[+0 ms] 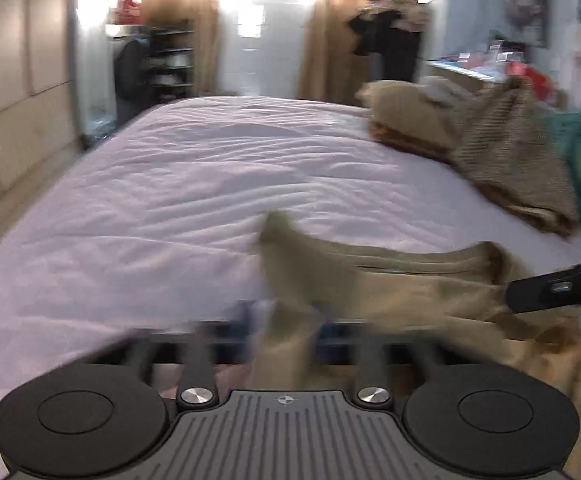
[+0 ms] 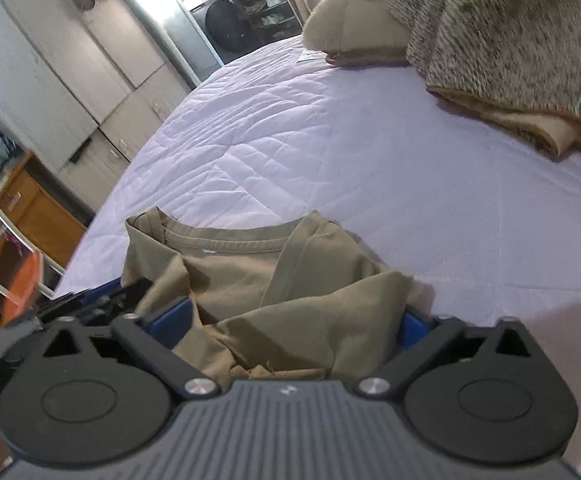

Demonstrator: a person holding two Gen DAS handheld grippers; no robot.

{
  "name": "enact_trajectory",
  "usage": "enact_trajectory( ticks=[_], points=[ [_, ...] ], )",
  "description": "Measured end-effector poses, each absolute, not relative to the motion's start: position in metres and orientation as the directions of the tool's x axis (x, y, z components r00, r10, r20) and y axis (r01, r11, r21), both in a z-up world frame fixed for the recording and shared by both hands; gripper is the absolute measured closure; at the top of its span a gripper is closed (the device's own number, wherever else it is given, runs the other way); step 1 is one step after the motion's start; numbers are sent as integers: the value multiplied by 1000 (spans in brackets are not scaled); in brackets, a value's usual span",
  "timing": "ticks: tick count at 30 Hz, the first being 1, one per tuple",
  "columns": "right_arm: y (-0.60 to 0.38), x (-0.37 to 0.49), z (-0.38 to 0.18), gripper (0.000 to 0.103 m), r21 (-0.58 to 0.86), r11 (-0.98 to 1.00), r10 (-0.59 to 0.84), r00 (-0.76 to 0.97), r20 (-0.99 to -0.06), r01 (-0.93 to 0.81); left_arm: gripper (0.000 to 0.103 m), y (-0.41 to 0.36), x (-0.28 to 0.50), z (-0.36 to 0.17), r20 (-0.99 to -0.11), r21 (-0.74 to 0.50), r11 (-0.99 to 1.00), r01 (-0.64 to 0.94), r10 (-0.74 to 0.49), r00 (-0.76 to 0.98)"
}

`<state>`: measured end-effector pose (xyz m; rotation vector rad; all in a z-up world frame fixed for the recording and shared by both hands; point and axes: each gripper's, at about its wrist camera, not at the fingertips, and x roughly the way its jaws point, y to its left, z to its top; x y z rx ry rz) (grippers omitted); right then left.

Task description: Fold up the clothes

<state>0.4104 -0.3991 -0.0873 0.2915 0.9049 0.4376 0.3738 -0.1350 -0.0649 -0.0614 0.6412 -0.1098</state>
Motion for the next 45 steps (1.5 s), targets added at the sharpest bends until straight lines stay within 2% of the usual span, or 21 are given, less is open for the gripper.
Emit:
enact_trajectory(
  ticks=[1,3,12,19,24,27,29,31,32,33,34,35,36,38,41,45],
  points=[
    [-396,409,-86,24,390,886,461,547,-698,-250,97,-135,374,-64,-593,-100,992,78,-123,796],
    [-396,406,-84,92,362,903,429,555,-713,-232,98,-131,374,-64,-588,-133,989,71,-137,797],
    [-390,378,-51,92,362,882,470,577,-668,-300,99,-119,355,-34,-544,-171,971,166,-234,806],
    [-373,321,-6,92,342,850,520,538,-663,-400,99,-113,299,15,-531,-94,926,367,-358,768],
    [-358,258,25,92,321,808,558,466,-687,-494,99,-104,233,36,-580,-11,842,539,-444,683],
    [-342,215,28,92,286,775,548,374,-748,-563,98,-103,186,28,-683,50,766,640,-442,582],
    [-326,187,14,90,244,771,481,286,-829,-588,96,-101,156,21,-748,81,718,692,-415,518],
    [-312,162,-2,84,204,779,391,204,-897,-593,90,-96,130,10,-790,123,704,699,-357,498],
    [-307,152,-11,72,184,791,338,167,-926,-584,87,-94,116,5,-810,143,696,703,-326,488],
    [-308,144,-13,51,162,810,305,169,-937,-563,86,-92,103,-1,-828,163,688,708,-295,477],
    [-309,136,-15,40,140,830,274,174,-946,-540,86,-87,92,-3,-838,169,690,704,-276,472],
    [-310,128,-16,22,118,848,242,179,-954,-517,84,-80,85,0,-839,156,708,688,-273,471],
    [-316,122,-10,18,131,868,252,197,-947,-479,83,-71,78,4,-832,150,733,664,-269,485],
    [-330,110,2,17,168,903,277,238,-931,-396,78,-51,70,19,-798,134,801,583,-262,544],
    [-356,97,24,8,306,913,386,333,-860,-270,65,-27,65,41,-751,73,886,457,-252,610],
    [-372,102,14,8,393,914,395,450,-801,-104,54,-45,69,48,-742,-14,922,388,-270,614]
  ],
)
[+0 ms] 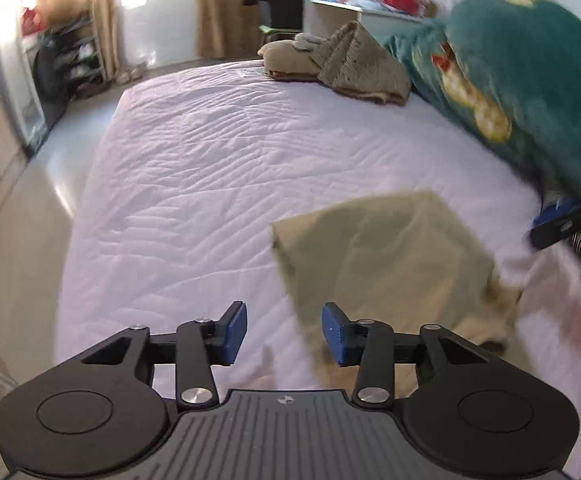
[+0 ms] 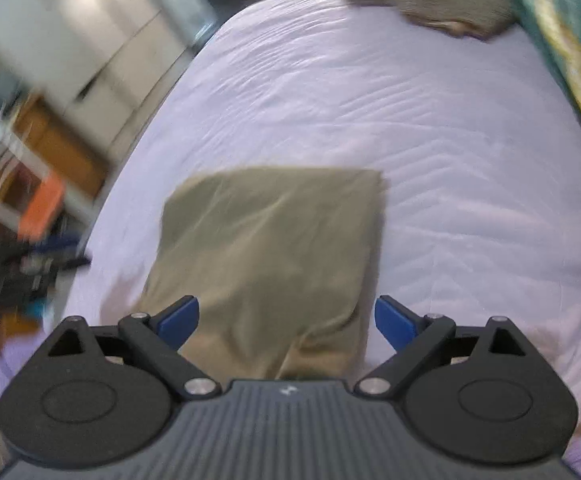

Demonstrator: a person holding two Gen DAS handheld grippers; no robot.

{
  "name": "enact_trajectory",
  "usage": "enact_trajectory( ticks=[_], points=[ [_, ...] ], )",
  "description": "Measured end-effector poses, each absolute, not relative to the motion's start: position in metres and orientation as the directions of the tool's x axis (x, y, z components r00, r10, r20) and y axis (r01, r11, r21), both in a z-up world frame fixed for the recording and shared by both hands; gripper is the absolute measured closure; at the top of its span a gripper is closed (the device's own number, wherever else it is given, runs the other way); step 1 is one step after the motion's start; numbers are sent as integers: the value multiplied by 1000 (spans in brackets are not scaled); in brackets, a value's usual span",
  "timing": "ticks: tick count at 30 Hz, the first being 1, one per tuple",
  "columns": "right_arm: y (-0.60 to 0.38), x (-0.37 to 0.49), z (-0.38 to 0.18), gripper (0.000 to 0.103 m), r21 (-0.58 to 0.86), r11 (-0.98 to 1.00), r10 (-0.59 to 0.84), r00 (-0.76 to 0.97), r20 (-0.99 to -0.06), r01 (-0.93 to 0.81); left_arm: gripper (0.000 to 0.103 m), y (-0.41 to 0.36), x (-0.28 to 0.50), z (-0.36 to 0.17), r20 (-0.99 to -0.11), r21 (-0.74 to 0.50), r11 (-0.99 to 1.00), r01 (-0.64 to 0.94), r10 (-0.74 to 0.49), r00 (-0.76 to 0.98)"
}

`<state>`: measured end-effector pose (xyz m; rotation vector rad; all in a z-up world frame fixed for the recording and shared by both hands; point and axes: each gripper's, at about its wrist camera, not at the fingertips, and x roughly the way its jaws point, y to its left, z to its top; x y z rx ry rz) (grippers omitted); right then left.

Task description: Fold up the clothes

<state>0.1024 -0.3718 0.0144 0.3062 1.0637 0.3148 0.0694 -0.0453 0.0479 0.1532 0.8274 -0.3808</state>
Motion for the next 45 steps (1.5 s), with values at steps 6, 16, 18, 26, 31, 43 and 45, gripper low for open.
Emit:
enact_trajectory(
  ticks=[6,16,18,26,31,43,45],
  points=[
    [-333,100,-53,7,382,911,411,283,-866,-153,43,-110,67,-28,-871,-16,909,416,-217,441],
    [-355,111,-23,2,445,882,471,325,-820,-157,35,-93,63,-11,-820,114,910,399,-141,554],
    [-373,126,-17,1,439,892,440,423,-792,-107,35,-83,80,-5,-798,113,929,352,-126,589],
    [-422,188,-74,0,699,698,535,537,-652,153,35,-82,163,-17,-778,45,970,239,-116,617],
    [-401,205,-81,0,667,742,545,514,-662,72,35,-99,200,-40,-817,-33,970,241,-165,553],
    [-334,196,-73,13,277,944,331,464,-822,-182,76,-123,176,-49,-740,75,946,316,-160,653],
    [-334,193,-69,44,300,934,357,476,-804,-194,94,-127,172,-48,-721,93,944,317,-156,675]
  ],
)
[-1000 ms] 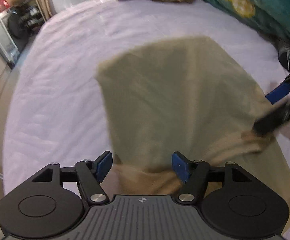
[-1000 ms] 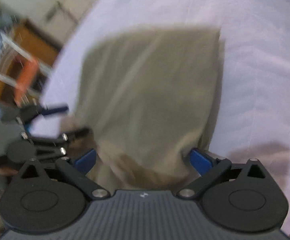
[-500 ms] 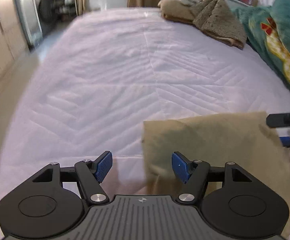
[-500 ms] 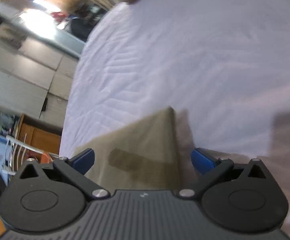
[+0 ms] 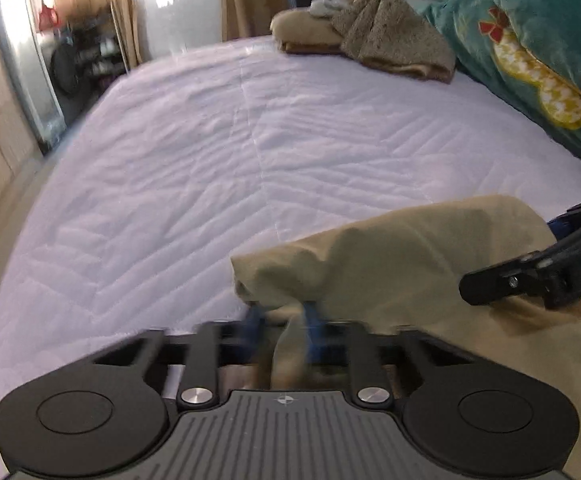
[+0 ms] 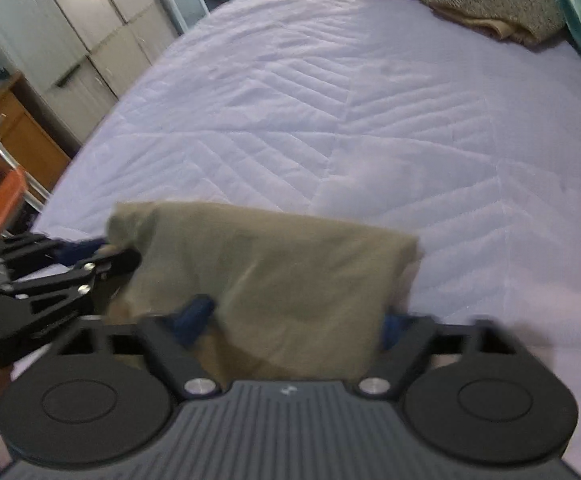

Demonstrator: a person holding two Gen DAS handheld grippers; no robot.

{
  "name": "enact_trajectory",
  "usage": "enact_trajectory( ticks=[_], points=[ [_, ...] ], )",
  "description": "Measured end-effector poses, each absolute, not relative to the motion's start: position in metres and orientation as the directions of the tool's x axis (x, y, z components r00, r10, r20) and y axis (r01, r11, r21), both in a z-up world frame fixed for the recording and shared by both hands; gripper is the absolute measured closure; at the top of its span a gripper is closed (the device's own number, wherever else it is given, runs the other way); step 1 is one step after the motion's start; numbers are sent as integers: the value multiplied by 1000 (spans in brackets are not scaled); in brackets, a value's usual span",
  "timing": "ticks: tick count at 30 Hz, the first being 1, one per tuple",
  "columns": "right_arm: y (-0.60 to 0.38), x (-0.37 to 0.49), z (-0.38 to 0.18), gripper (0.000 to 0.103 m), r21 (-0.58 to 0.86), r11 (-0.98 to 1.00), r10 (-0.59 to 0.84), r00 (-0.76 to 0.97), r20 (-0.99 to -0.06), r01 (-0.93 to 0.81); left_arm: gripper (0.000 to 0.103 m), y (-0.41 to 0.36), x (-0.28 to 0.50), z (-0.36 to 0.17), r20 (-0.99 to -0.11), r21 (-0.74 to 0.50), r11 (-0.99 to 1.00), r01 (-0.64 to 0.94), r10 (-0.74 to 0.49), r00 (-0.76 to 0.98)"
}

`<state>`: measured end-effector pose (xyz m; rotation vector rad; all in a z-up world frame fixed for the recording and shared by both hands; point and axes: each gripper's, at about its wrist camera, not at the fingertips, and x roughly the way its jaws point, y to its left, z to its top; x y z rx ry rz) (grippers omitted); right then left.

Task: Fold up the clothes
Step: 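Grasp the folded shirt's edge with both grippers and lift it, then lay the folded shirt flat with both grippers and open them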

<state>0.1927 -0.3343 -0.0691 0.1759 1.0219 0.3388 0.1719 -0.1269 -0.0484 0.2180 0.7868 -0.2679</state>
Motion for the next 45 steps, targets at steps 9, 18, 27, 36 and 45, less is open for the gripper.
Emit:
enact_trajectory(
  ticks=[9,18,27,36,45],
  points=[
    [-318,186,-54,73,235,940,337,568,-751,-248,96,-125,179,-37,-669,98,947,306,-164,725],
    [-314,243,-28,64,148,965,257,670,-696,-216,83,-137,239,-16,-591,222,946,237,-63,804],
    [-319,231,-40,21,91,987,152,617,-772,-129,38,-126,216,-25,-592,426,869,251,58,804],
    [-309,159,-22,4,300,945,327,425,-844,-131,9,-101,126,17,-613,294,913,282,-46,789],
    [-341,107,-62,4,317,946,288,275,-917,65,10,-92,72,-20,-773,250,921,299,4,634]
  ],
)
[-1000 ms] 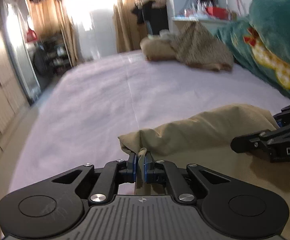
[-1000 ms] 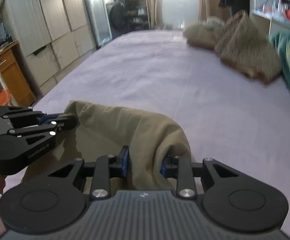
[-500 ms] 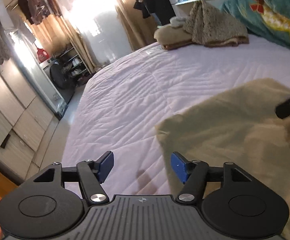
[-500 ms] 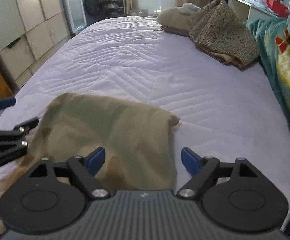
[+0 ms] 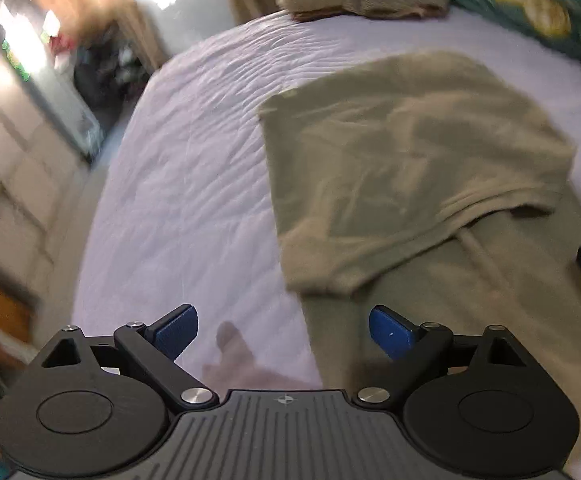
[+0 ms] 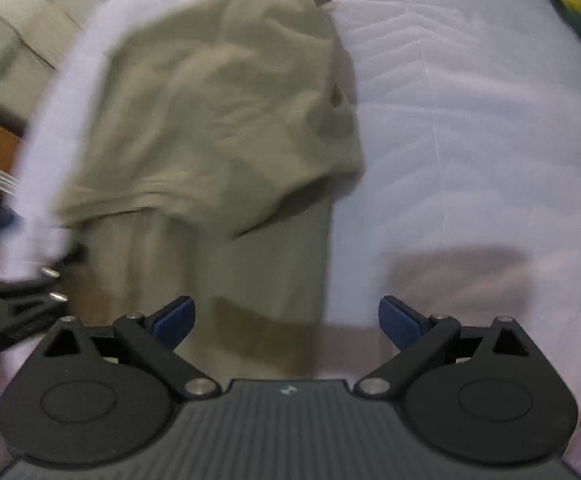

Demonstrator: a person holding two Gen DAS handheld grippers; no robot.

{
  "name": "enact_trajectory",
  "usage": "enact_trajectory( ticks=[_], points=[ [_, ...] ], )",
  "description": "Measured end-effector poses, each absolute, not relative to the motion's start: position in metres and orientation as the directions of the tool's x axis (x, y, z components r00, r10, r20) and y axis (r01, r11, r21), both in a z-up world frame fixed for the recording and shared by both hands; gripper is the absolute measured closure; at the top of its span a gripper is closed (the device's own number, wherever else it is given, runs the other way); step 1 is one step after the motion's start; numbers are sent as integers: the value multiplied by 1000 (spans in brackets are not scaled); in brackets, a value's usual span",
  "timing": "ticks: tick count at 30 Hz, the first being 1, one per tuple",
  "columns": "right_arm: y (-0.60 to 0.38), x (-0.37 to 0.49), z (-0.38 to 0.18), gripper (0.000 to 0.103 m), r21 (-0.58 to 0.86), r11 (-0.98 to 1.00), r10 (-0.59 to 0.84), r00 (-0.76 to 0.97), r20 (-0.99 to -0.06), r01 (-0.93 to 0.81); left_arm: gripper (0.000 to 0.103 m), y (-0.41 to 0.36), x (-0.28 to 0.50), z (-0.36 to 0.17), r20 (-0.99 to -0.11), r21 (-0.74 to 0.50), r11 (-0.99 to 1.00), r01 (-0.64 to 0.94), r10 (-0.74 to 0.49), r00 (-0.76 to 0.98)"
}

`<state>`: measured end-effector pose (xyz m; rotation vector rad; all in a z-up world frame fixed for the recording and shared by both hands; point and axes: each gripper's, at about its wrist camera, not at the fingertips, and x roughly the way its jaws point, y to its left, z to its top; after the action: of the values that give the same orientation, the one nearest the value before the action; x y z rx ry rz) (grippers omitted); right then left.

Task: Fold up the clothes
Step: 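Lay the folded shirt flat with both grippers and open them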

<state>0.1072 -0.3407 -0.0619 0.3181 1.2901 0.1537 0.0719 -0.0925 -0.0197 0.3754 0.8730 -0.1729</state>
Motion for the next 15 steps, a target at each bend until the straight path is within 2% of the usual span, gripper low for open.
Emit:
enact_trajectory(
  ticks=[2,4,10,13,15],
  points=[
    [-348,86,-51,4,363,929,327,303,-895,72,9,-84,54,-6,-790,173,943,285,-40,612],
    [-347,68,-48,3,350,935,318,310,-896,52,9,-83,32,-1,-800,141,945,296,-68,596],
    [-340,40,-79,3,421,902,367,345,-864,95,9,-97,-6,-29,-828,176,947,269,-5,560],
    [-321,29,-82,0,383,922,338,375,-863,52,8,-94,-11,-47,-854,128,961,244,-19,520],
    [-314,27,-82,0,346,938,311,393,-866,21,5,-90,-12,-54,-845,104,971,215,-28,534]
  ],
)
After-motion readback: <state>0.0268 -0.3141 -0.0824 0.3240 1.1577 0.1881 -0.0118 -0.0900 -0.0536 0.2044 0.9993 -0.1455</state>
